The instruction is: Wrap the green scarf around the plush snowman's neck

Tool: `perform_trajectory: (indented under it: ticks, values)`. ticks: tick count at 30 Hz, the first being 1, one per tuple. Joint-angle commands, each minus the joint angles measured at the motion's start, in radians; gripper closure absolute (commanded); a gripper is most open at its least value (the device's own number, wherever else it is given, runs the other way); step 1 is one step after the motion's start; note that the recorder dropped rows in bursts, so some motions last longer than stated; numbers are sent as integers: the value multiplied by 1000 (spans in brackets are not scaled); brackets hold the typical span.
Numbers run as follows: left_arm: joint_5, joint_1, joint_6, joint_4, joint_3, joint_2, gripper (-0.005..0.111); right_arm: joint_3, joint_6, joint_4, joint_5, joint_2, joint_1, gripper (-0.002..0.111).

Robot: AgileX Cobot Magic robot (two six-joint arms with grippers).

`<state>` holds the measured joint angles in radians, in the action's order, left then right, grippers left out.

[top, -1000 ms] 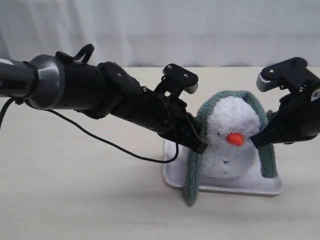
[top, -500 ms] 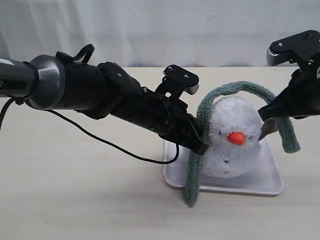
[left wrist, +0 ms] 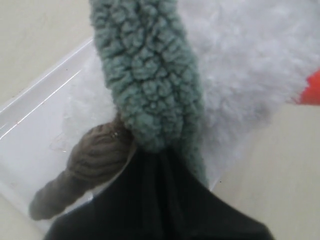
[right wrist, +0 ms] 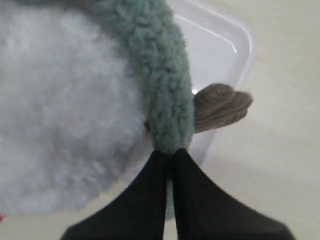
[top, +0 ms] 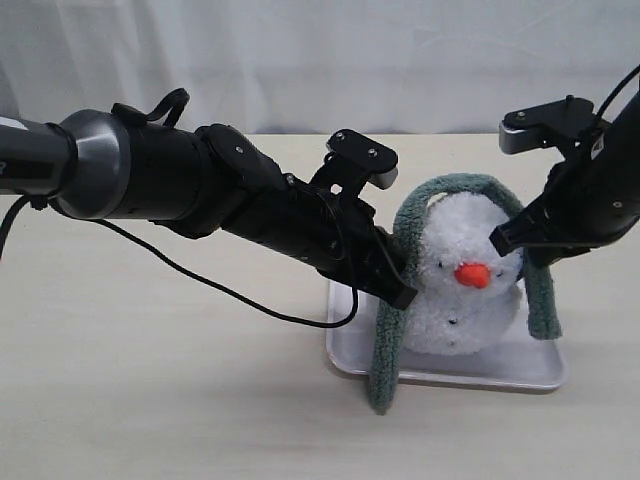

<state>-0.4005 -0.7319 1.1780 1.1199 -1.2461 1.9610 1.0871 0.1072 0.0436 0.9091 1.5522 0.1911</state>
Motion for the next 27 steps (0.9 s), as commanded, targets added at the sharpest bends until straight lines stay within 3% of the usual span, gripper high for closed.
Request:
perform_trajectory:
  ticks: [1,7,14,22,27]
  values:
    - [-8,-3,2,6,0,1,107,67,12,-10,-18,-14,-3,104]
    - [-8,-3,2,6,0,1,107,154,4,-8,-1,-1,-3,104]
    - [-7,-3,2,8,0,1,107,236,-77,114,167,139,-5,104]
    - [-5,-3,9,8,0,1,107,238,-61,98,312,126,-5,104]
    - [0,-3,11,10,0,1,107,238,-7,16,312,92,-2,104]
